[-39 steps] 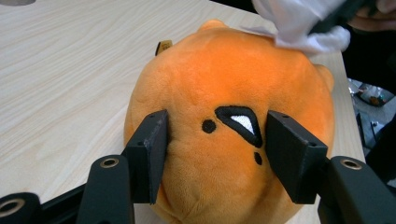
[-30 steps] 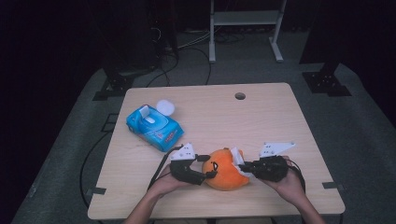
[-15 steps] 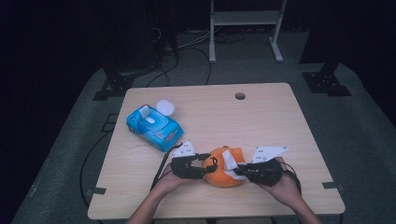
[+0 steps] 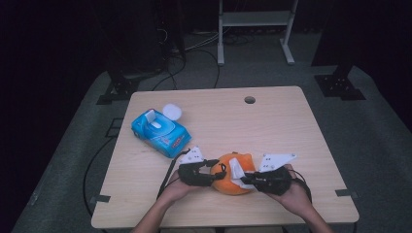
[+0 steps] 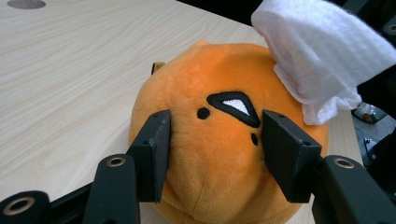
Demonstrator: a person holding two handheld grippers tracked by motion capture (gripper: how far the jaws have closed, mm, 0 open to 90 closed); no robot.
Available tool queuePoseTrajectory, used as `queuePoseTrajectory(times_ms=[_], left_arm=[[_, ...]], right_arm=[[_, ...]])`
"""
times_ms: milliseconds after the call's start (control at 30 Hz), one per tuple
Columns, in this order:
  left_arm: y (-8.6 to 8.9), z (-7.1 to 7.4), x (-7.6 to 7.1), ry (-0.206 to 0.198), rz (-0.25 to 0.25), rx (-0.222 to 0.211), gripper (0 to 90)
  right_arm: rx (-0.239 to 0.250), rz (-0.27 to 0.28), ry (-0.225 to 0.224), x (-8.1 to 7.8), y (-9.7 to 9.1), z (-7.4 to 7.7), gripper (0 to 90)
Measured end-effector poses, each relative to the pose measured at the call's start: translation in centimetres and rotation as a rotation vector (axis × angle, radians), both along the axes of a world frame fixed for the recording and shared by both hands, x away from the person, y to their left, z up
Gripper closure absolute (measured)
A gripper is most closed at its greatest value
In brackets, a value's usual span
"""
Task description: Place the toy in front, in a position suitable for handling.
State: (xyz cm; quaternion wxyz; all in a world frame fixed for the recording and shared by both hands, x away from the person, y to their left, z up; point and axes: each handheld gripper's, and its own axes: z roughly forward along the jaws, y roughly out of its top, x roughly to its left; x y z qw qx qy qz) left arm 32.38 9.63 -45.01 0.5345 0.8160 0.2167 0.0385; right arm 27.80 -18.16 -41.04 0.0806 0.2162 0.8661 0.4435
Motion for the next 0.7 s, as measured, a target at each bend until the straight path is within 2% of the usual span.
queuePoseTrajectory(times_ms=[33, 100, 133, 200, 400, 533, 700], left_arm=[[0.0, 0.0, 0.0, -0.001, -0.001, -0.001, 44.2], [0.0, 0.0, 0.1, -0.003, -0.004, 0.001, 44.2], [0.0, 0.0, 0.1, -0.003, -0.004, 0.001, 44.2], [0.1, 0.0, 0.1, -0.004, -0.006, 0.003, 44.3], [0.2, -0.1, 0.0, -0.005, -0.013, 0.008, 44.3], [0.1, -0.1, -0.1, -0.014, -0.018, 0.016, 44.1], [0.2, -0.2, -0.1, -0.019, -0.030, 0.019, 44.1]], right_arm=[[0.011, 0.001, 0.013, 0.1, -0.3, 0.0, 83.8], [0.017, -0.037, 0.023, 0.5, -1.9, -0.1, 83.9], [0.017, -0.037, 0.023, 0.5, -1.9, -0.1, 83.9], [0.037, -0.083, 0.042, 1.0, -3.3, -0.2, 84.0], [0.027, -0.074, 0.065, 1.3, -3.4, -0.6, 83.9], [0.016, -0.096, 0.078, 1.5, -4.1, -0.7, 83.9], [0.043, -0.080, 0.053, 1.3, -3.2, -0.1, 83.9]])
